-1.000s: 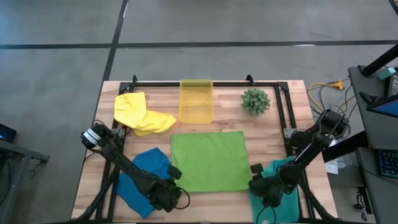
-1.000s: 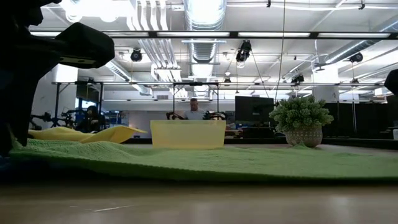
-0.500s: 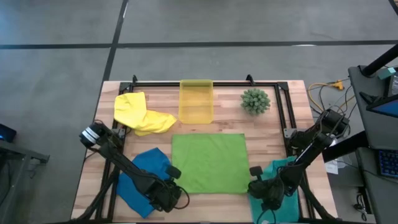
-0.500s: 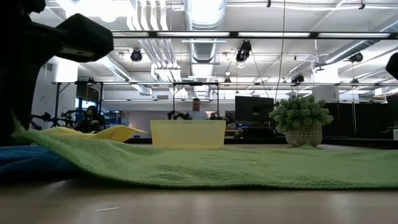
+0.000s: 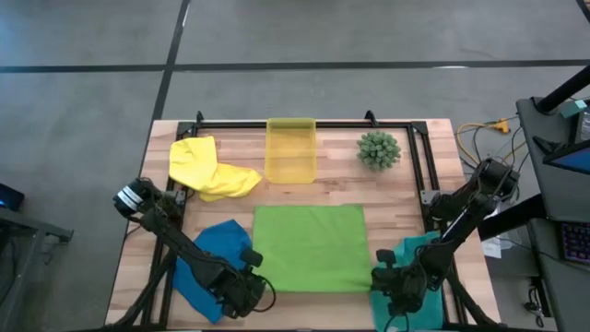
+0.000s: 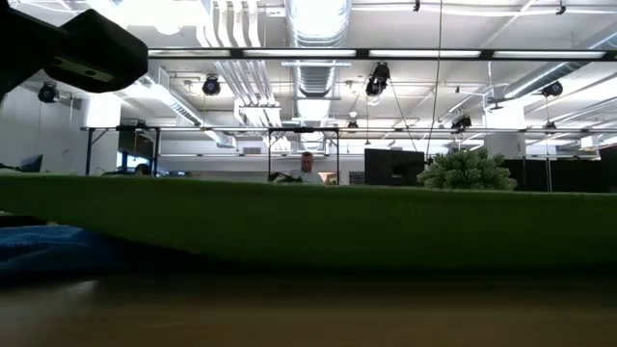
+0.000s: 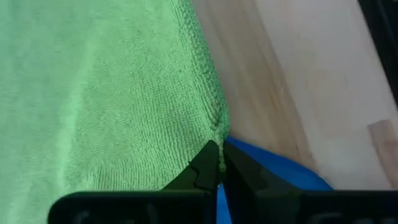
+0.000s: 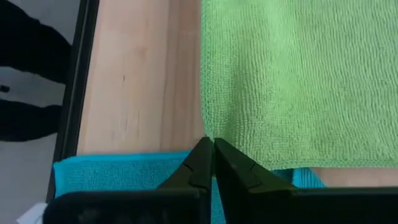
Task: Fold microfiber towels
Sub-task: Fold the green microfiber cloth
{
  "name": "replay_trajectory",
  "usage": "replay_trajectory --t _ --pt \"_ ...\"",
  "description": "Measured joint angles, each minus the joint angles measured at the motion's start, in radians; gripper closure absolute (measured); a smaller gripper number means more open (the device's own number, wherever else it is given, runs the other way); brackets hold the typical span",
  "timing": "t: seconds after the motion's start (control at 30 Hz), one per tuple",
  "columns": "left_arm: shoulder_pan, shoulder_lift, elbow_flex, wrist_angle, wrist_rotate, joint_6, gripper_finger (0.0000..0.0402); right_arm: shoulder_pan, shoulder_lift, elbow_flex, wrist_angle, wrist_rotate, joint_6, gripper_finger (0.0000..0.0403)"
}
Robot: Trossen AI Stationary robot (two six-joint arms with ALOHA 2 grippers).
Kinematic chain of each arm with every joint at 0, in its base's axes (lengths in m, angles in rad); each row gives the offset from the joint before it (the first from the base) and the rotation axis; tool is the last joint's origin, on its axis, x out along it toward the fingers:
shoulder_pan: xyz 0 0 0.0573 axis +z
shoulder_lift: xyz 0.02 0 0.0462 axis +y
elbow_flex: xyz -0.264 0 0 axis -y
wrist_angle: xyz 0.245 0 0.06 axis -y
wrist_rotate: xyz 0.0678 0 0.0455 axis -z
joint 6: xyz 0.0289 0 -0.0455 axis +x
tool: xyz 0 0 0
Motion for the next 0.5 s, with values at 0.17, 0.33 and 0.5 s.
replay_trajectory --t 0.17,0.33,0.5 --pt "0.002 -0.038 -0.008 -0.046 -0.103 -0.033 0.0401 -0.011 -0.043 -0.009 -0.055 0.056 0.053 0.0394" --pt "0.015 -0.167 -0.098 -0.022 -0.118 -0.039 0.0401 -0.048 -0.125 -0.035 -0.081 0.081 0.068 0.0394" --pt "0.056 -0.382 -0.287 0.151 -0.083 -0.082 0.0401 -0.115 -0.22 -0.088 -0.082 0.079 0.09 0.0394"
